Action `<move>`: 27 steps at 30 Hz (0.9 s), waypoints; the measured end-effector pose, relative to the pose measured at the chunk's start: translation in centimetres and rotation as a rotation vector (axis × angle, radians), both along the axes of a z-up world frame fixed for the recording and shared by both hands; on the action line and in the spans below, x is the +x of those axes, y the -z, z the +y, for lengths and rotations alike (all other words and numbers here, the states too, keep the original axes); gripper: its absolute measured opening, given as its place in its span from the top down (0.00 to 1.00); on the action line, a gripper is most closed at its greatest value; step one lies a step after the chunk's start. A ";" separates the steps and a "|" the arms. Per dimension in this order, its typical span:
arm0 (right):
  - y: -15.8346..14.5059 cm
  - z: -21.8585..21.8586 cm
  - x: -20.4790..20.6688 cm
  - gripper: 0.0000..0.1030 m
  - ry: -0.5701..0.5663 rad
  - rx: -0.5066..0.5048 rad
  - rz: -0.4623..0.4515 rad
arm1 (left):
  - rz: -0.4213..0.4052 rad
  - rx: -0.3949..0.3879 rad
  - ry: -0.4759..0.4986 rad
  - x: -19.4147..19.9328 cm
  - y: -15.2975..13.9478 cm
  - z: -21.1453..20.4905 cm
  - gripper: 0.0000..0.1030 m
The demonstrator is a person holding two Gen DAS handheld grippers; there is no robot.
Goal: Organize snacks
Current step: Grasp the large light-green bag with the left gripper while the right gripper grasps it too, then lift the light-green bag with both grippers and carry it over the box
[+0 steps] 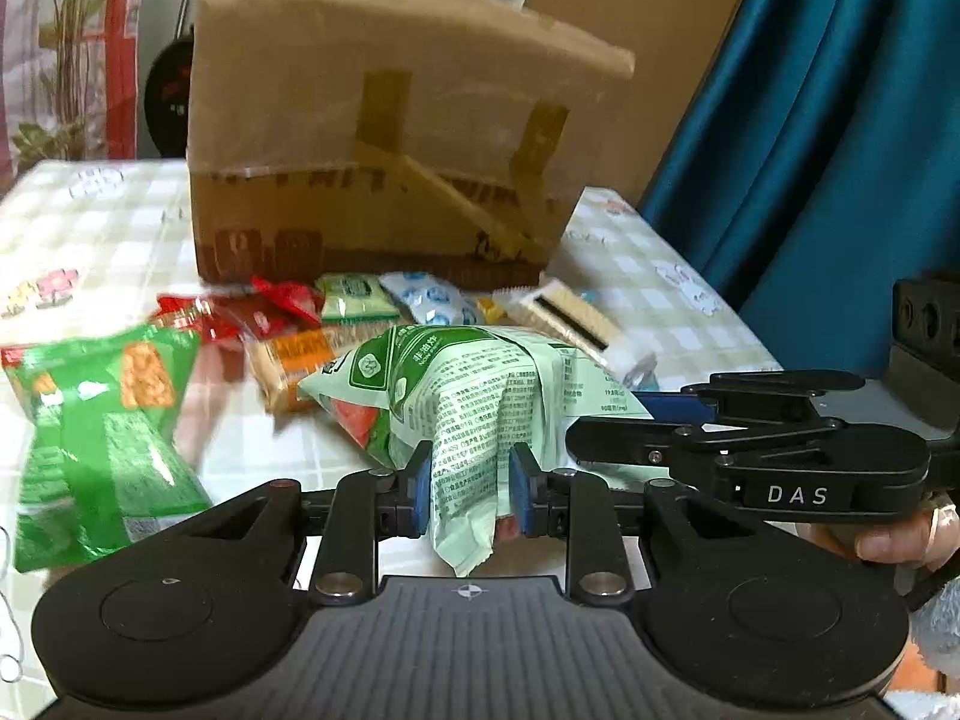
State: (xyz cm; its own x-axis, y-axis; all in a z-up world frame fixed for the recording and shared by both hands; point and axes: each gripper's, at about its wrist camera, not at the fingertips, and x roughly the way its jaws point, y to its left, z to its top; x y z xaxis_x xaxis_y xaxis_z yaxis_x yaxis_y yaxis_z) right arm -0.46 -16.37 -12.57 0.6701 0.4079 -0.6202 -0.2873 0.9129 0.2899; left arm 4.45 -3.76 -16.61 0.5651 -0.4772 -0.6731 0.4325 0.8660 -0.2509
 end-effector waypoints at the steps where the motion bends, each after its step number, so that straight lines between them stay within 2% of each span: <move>1: -0.5 0.1 -0.2 0.71 0.001 -0.001 -0.017 | -0.017 -0.002 -0.002 -0.2 -0.5 0.0 0.73; 17: -11.0 1.6 -0.6 0.71 -0.011 -0.065 -0.312 | -0.313 -0.041 -0.037 -1.6 -10.2 0.4 0.73; 24: -16.1 0.7 2.7 0.72 -0.015 -0.122 -0.445 | -0.445 -0.065 -0.040 1.3 -14.3 -0.6 0.73; 27: -17.8 0.0 5.5 0.72 -0.014 -0.145 -0.475 | -0.459 -0.091 -0.035 4.2 -15.8 -1.0 0.71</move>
